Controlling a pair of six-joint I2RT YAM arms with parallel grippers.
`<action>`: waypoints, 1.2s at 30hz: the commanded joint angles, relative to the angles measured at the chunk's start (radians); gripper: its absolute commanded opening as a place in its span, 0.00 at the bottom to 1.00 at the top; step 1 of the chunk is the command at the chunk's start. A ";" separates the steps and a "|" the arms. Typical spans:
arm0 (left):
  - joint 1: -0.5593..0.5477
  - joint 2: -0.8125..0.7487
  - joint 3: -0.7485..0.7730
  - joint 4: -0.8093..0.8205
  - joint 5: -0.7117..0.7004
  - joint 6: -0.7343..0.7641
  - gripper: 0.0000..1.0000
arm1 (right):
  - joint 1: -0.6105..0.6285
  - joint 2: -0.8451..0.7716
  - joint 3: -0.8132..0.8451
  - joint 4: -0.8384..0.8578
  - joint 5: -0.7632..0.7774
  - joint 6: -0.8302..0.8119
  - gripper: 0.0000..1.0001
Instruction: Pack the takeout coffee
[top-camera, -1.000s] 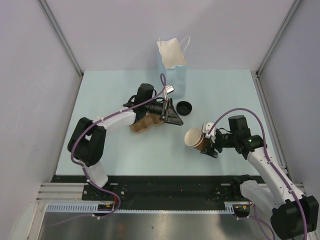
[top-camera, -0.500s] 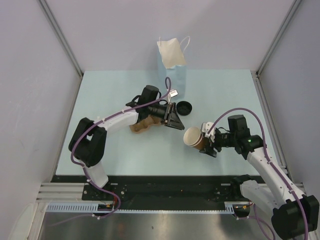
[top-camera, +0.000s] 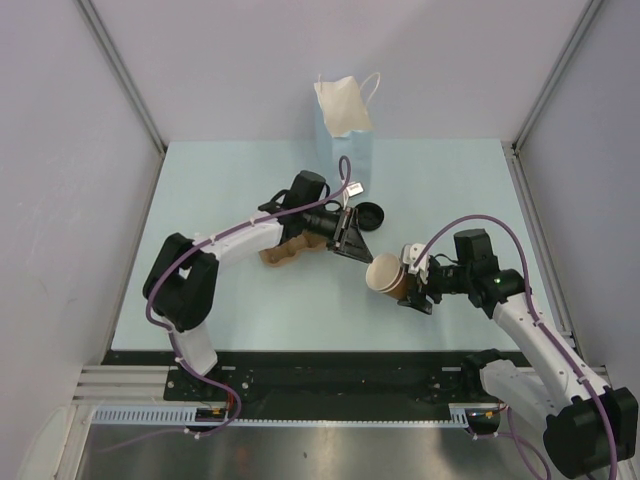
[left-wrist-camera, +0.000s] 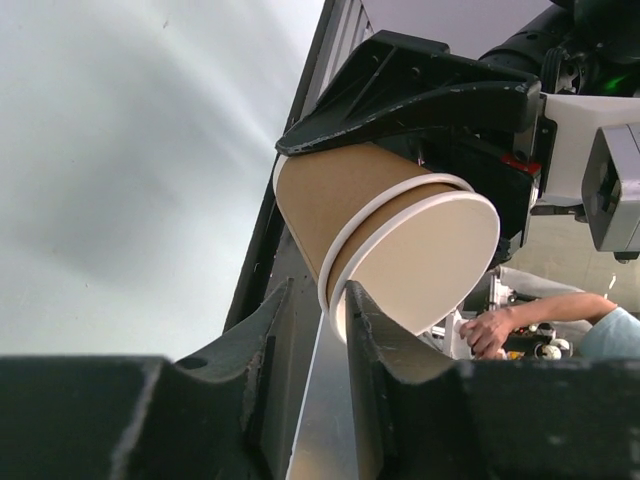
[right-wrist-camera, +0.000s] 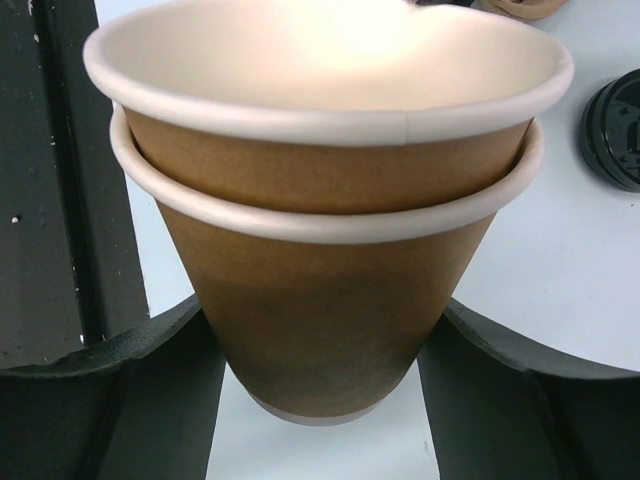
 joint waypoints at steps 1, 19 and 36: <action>-0.010 -0.005 0.048 -0.008 0.008 0.043 0.29 | 0.009 0.005 0.005 0.035 -0.002 0.006 0.58; -0.027 -0.016 0.066 -0.042 0.020 0.089 0.00 | 0.022 0.022 0.005 0.038 0.011 -0.001 0.58; 0.054 -0.085 -0.053 0.195 0.154 -0.069 0.00 | 0.017 0.031 0.003 -0.056 0.047 -0.077 0.57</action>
